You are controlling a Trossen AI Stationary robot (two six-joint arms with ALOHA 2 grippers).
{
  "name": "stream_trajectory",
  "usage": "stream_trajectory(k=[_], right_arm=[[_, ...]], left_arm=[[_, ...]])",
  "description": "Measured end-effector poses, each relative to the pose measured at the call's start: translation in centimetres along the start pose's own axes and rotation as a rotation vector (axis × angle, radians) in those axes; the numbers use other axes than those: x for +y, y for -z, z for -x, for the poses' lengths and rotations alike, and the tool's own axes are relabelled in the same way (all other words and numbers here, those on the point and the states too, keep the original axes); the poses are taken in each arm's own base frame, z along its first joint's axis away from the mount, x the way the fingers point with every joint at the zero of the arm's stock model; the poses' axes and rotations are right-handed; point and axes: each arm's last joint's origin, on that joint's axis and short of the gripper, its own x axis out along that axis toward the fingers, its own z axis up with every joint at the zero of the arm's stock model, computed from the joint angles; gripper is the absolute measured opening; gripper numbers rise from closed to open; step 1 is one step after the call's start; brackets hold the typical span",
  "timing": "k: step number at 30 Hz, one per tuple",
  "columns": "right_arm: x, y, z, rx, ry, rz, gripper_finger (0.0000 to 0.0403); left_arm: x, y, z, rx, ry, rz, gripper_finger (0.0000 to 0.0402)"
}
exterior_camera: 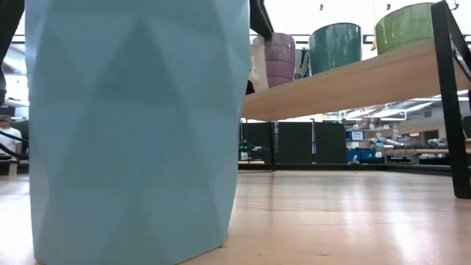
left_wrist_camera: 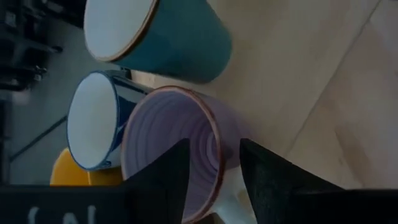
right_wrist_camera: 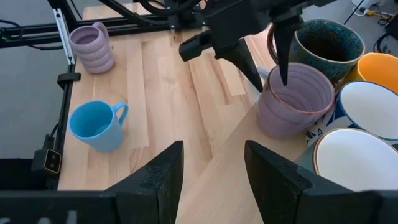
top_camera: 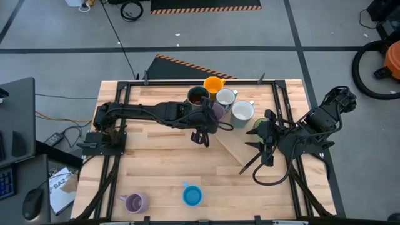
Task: Place coffee mugs
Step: Put the purple mug on the shelf
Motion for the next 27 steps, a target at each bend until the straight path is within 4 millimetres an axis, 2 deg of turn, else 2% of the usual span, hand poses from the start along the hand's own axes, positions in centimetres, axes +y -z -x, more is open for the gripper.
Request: stream_trajectory(k=[8, 12, 16, 21, 27], right_arm=[[0.0, 0.0, 0.0, 0.000, 0.000, 0.011, 0.0176], [0.0, 0.0, 0.0, -0.009, 0.013, 0.030, 0.0176], [0.0, 0.0, 0.0, -0.009, 0.014, 0.042, 0.0176], [-0.1, 0.0, 0.0, -0.012, 0.019, 0.063, 0.0176], [-0.1, -0.1, 0.0, -0.013, 0.020, 0.097, 0.0176]], left_arm=[[-2.5, -1.7, 1.7, 0.023, -0.117, -0.245, 0.0144], [-5.1, -2.9, 3.2, -0.026, -0.090, -0.390, 0.0143], [-8.6, -4.0, 5.1, -0.132, 0.042, -0.459, 0.0143], [-12.5, -5.0, 7.5, -0.253, 0.259, -0.359, 0.0143], [-15.3, -5.3, 9.1, -0.278, 0.535, -0.128, 0.0143]])
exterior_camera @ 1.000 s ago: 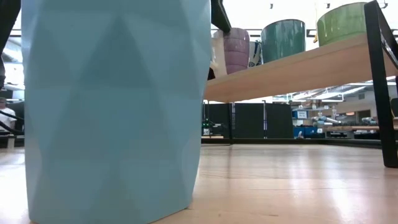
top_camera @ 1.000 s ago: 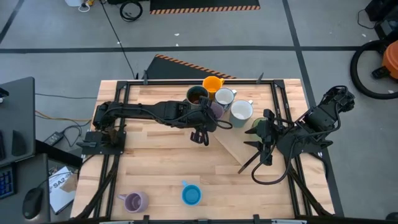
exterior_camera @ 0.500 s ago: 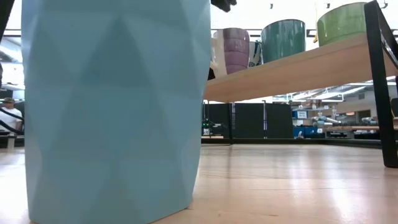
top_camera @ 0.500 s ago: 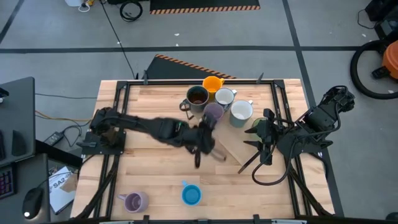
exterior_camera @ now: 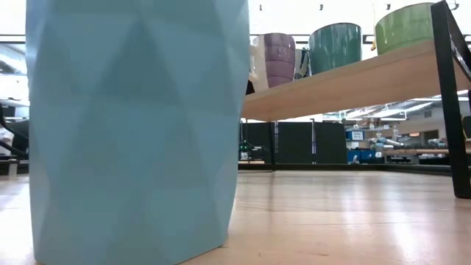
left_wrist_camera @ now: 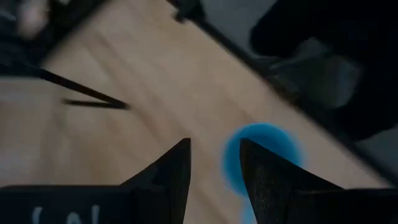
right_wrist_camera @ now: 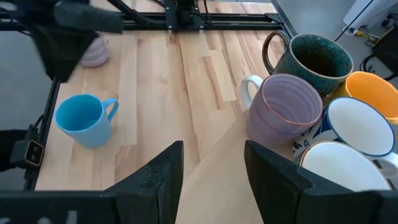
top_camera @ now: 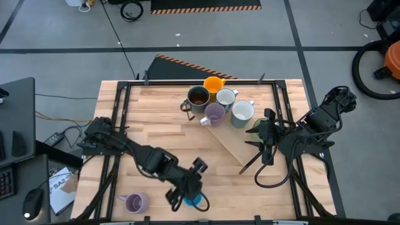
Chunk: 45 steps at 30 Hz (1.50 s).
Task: Place coffee mugs
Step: Put the purple mug on the shelf
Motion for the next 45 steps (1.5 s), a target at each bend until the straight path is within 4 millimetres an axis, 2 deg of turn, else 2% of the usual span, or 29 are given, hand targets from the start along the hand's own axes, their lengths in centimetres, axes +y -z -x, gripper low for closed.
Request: stream_trajectory(k=[6, 12, 17, 23, 29, 34, 45], right_arm=[[0.1, -0.2, 0.0, -0.020, -0.010, 0.019, 0.0176], [0.2, -0.5, 0.0, -0.040, -0.019, 0.058, 0.0176], [0.3, -0.6, 0.0, -0.049, -0.022, 0.091, 0.0176], [0.3, -0.6, 0.0, -0.049, -0.022, 0.123, 0.0176], [0.3, -0.8, -0.1, -0.068, -0.025, 0.179, 0.0176], [0.4, -1.0, 0.0, -0.082, -0.031, 0.243, 0.0176], [0.6, -1.3, 0.0, -0.108, -0.078, 0.298, 0.0176]], left_arm=[[-3.2, 1.2, -1.1, 0.184, 0.108, 0.233, 0.0143], [-5.6, 1.7, -0.8, 0.312, 0.158, 0.685, 0.0143], [-8.1, 2.3, -1.2, 0.404, 0.052, 1.079, 0.0143], [-12.9, 4.4, -2.2, 0.558, -0.094, 1.446, 0.0143], [-17.1, 4.3, -1.1, 0.581, -0.184, 1.773, 0.0143], [-19.3, 4.8, -0.1, 0.653, -0.253, 1.876, 0.0142], [-19.0, 6.1, -0.6, 0.688, -0.418, 1.868, 0.0142]])
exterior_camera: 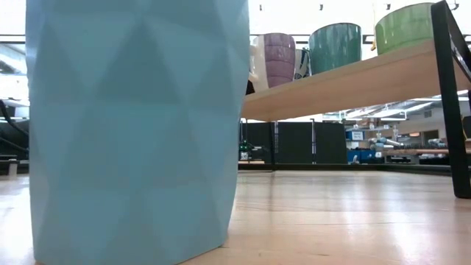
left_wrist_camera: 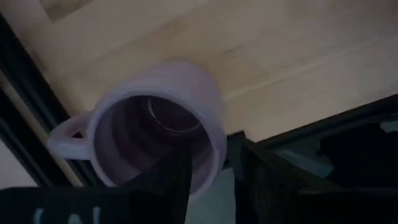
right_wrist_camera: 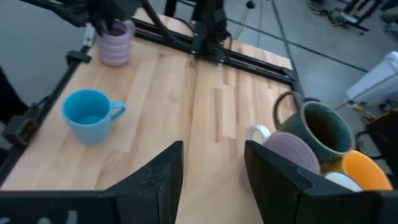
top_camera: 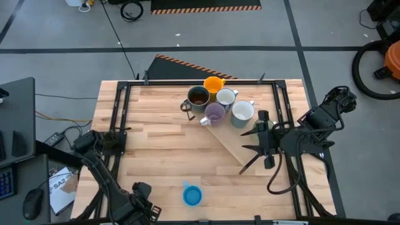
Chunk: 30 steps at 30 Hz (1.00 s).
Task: Place coffee mugs
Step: Put the purple mug on the shelf
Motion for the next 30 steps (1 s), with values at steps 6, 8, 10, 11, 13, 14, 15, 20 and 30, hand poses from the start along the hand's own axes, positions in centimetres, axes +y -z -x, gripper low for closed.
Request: stream_trajectory(k=[6, 8, 10, 11, 13, 14, 15, 20, 30], right_arm=[[0.0, 0.0, 0.0, 0.000, -0.013, -0.004, 0.0176], [0.1, 0.0, 0.0, 0.000, -0.018, -0.008, 0.0176], [0.1, 0.0, 0.0, 0.002, -0.036, -0.015, 0.0176], [0.1, 0.0, 0.0, 0.002, -0.039, -0.019, 0.0176], [0.1, 0.0, 0.0, 0.002, -0.039, -0.026, 0.0176], [0.1, 0.0, 0.0, 0.002, -0.040, -0.029, 0.0176], [0.1, 0.0, 0.0, 0.002, -0.040, -0.031, 0.0176], [0.1, 0.0, 0.0, 0.002, -0.041, -0.036, 0.0176], [0.2, 0.0, 0.0, 0.008, -0.061, -0.089, 0.0176]], left_arm=[[0.3, -0.1, -2.2, -0.011, -0.015, 0.000, 0.0142], [0.3, -0.1, -3.1, 0.001, -0.003, -0.001, 0.0142], [0.3, -0.1, -3.9, 0.018, 0.003, -0.011, 0.0142], [0.4, -0.1, -4.3, 0.017, 0.001, -0.020, 0.0142], [0.5, -0.2, -4.7, 0.011, -0.011, -0.038, 0.0142], [0.6, -0.3, -4.8, 0.009, -0.017, -0.057, 0.0141], [0.7, -0.3, -4.9, 0.005, -0.025, -0.082, 0.0141], [0.7, -0.9, -4.9, -0.004, -0.051, -0.247, 0.0109], [-0.5, -3.7, -4.6, 0.001, -0.054, -0.682, 0.0032]])
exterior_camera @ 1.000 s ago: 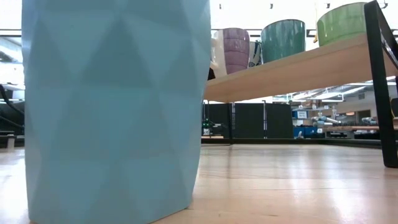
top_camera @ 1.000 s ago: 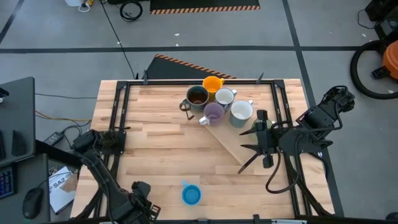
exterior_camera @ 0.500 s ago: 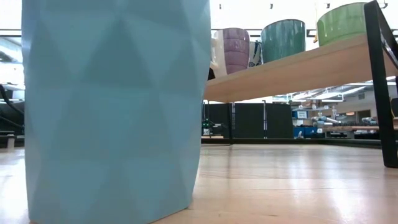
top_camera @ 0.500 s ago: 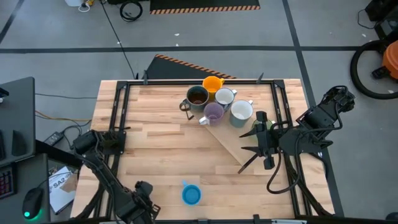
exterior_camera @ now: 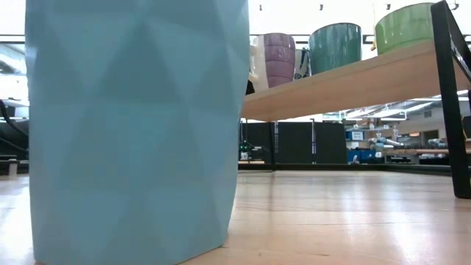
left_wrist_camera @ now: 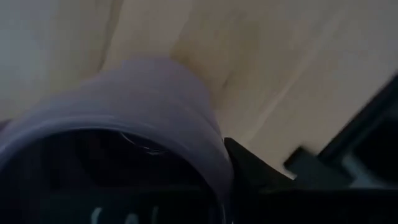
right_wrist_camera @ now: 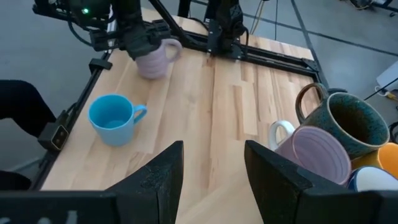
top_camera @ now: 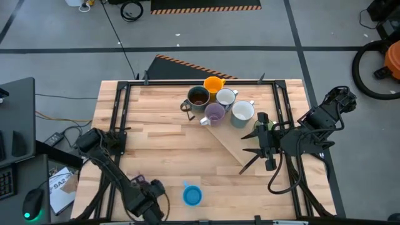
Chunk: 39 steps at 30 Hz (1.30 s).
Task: Place coffee mugs
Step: Put the purple mug on the shelf
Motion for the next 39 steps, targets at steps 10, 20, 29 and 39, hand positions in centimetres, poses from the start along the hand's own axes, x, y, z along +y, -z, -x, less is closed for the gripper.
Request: stream_trajectory(k=[10, 20, 29, 39], right_arm=[[0.0, 0.2, 0.0, 0.019, -0.002, -0.049, 0.0176], [-0.1, 0.3, 0.0, 0.032, 0.003, -0.149, 0.0176], [0.0, 0.4, 0.0, 0.042, -0.015, -0.214, 0.0176], [0.0, 0.4, 0.0, 0.043, -0.015, -0.214, 0.0176]], left_arm=[[1.1, -4.9, 7.0, -0.238, -0.106, -0.708, 0.0032], [4.1, -11.6, 9.9, -0.263, -0.071, -0.772, 0.0032], [8.3, -18.7, 9.0, -0.295, 0.083, -0.473, 0.0032], [9.9, -23.4, 4.7, -0.174, 0.109, -0.248, 0.0032]])
